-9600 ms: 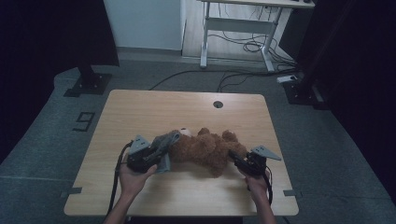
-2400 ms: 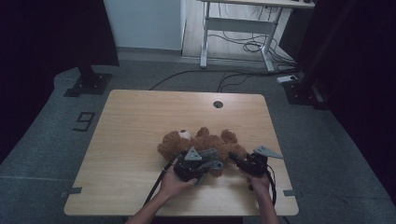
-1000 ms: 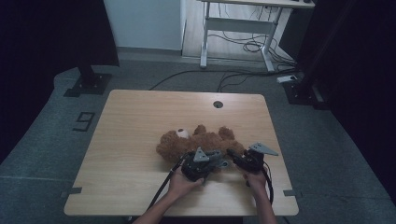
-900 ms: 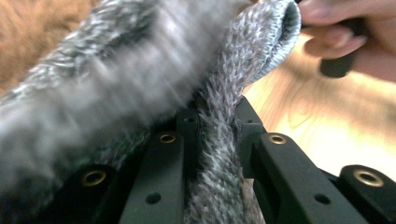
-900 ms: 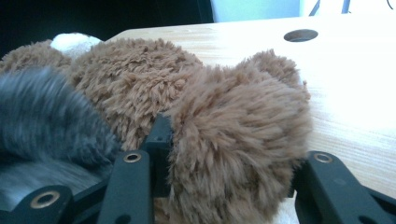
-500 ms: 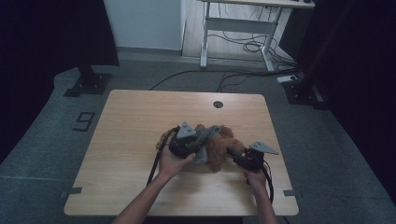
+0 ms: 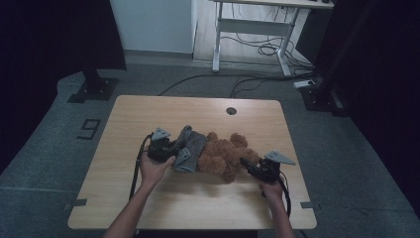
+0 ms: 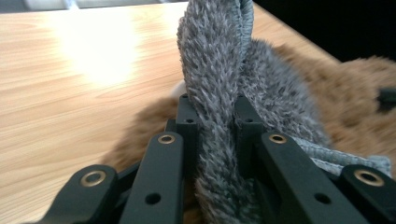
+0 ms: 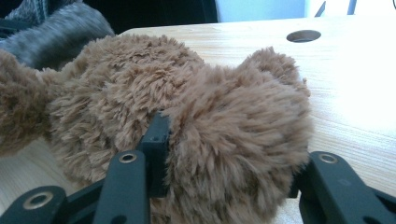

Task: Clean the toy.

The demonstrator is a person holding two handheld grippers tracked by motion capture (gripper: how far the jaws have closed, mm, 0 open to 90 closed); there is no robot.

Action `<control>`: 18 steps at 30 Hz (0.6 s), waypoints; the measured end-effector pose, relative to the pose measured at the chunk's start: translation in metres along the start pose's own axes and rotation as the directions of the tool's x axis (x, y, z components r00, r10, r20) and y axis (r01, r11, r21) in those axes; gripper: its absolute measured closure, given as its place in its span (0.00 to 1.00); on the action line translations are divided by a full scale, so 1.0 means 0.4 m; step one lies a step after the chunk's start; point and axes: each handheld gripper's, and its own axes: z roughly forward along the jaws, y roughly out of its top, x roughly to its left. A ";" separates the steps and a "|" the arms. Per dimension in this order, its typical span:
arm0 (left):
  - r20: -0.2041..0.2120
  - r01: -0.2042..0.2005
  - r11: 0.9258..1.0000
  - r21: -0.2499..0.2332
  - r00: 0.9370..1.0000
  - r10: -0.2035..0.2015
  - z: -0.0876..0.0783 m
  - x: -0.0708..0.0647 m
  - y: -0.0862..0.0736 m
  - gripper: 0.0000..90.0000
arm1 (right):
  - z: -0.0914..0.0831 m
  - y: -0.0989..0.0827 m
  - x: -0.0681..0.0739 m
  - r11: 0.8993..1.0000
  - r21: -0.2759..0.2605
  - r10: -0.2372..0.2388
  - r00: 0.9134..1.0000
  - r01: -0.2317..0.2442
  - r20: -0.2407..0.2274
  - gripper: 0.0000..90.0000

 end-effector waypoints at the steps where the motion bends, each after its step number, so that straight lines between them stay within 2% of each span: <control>1: -0.006 0.001 1.000 0.008 1.000 -0.001 -0.003 0.006 -0.003 0.85 | 0.000 0.000 0.000 1.000 0.000 0.000 1.000 0.000 0.000 0.58; 7: -0.031 0.033 0.999 0.017 0.999 -0.033 -0.019 0.038 -0.030 0.85 | 0.001 -0.004 0.001 1.000 0.007 0.000 1.000 0.000 0.001 0.58; 8: -0.038 0.057 0.998 0.017 0.998 -0.056 -0.028 0.053 -0.046 0.85 | 0.000 -0.005 0.001 1.000 0.010 -0.001 1.000 0.001 0.002 0.58; 10: -0.048 0.066 0.998 0.021 0.997 -0.064 -0.031 0.061 -0.056 0.85 | 0.000 -0.006 0.001 1.000 0.011 -0.001 1.000 0.001 0.001 0.58; 12: -0.067 0.094 0.995 0.042 0.994 -0.091 -0.034 0.084 -0.084 0.85 | 0.003 -0.009 0.001 1.000 0.018 0.007 1.000 -0.008 0.002 0.58; 13: -0.067 0.094 0.995 0.042 0.994 -0.091 -0.034 0.084 -0.084 0.85 | 0.003 -0.009 0.001 1.000 0.018 0.007 1.000 -0.008 0.002 0.58; 15: -0.065 0.114 0.992 0.061 0.992 -0.110 -0.027 0.093 -0.111 0.86 | 0.007 -0.011 0.003 0.999 0.031 0.020 1.000 -0.020 0.000 0.58; 18: -0.069 0.121 0.990 0.069 0.991 -0.116 -0.025 0.090 -0.111 0.86 | 0.012 -0.013 0.006 0.999 0.042 0.029 1.000 -0.029 0.001 0.59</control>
